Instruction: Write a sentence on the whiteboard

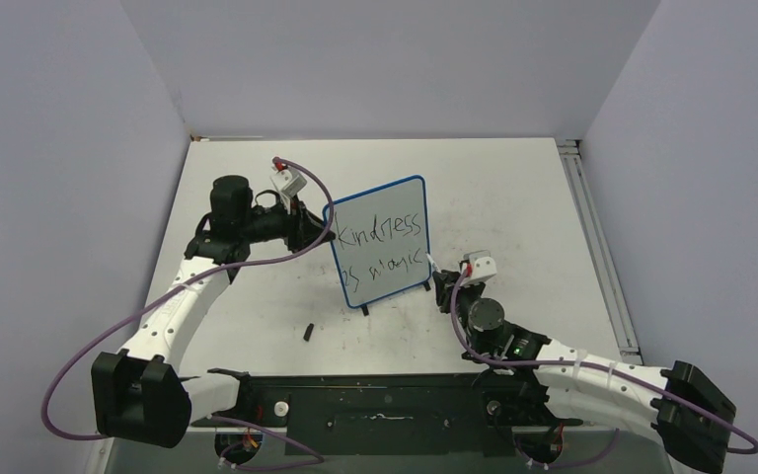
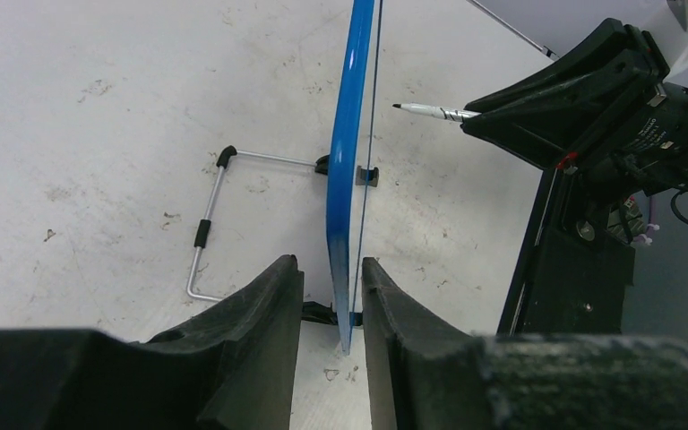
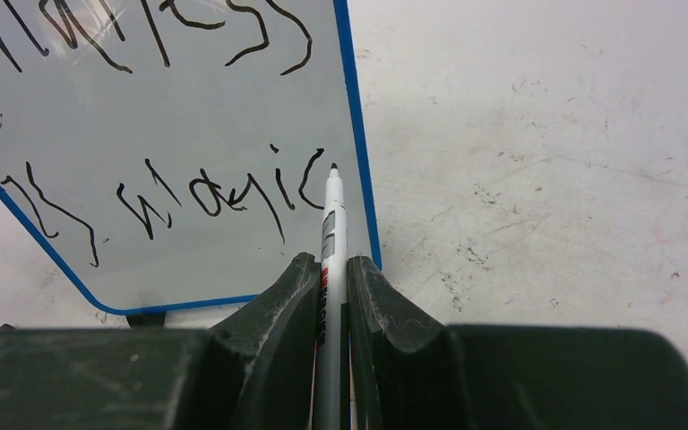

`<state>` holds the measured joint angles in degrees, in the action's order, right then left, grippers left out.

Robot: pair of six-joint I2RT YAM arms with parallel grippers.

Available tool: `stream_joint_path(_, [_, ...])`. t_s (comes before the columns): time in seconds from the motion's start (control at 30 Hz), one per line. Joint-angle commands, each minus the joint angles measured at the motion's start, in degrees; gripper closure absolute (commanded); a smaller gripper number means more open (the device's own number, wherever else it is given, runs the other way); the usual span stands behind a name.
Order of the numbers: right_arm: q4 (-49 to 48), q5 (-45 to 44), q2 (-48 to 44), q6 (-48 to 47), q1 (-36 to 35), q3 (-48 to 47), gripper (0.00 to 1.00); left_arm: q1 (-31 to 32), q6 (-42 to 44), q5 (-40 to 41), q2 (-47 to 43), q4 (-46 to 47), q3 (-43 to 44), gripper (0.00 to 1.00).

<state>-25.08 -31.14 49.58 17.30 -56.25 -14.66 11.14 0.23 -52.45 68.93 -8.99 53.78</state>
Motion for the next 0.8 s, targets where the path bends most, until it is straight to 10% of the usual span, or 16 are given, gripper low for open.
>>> stream_joint_path(0.0, [-0.02, -1.07, -1.78, -0.43, -0.29, -1.47, 0.92, -0.32, 0.21, -0.30, -0.65, -0.72, 0.41, 0.69])
stream_joint_path(0.47, [3.48, -0.48, -7.22, -0.52, -0.62, -1.61, 0.88, -0.29, 0.12, 0.90, -3.69, -1.12, -1.41, 0.16])
stream_joint_path(0.77, [4.53, -0.09, -8.74, -0.68, -0.70, -1.98, 0.88, -0.33, -2.38, 6.38, -10.54, -2.87, -6.26, 0.11])
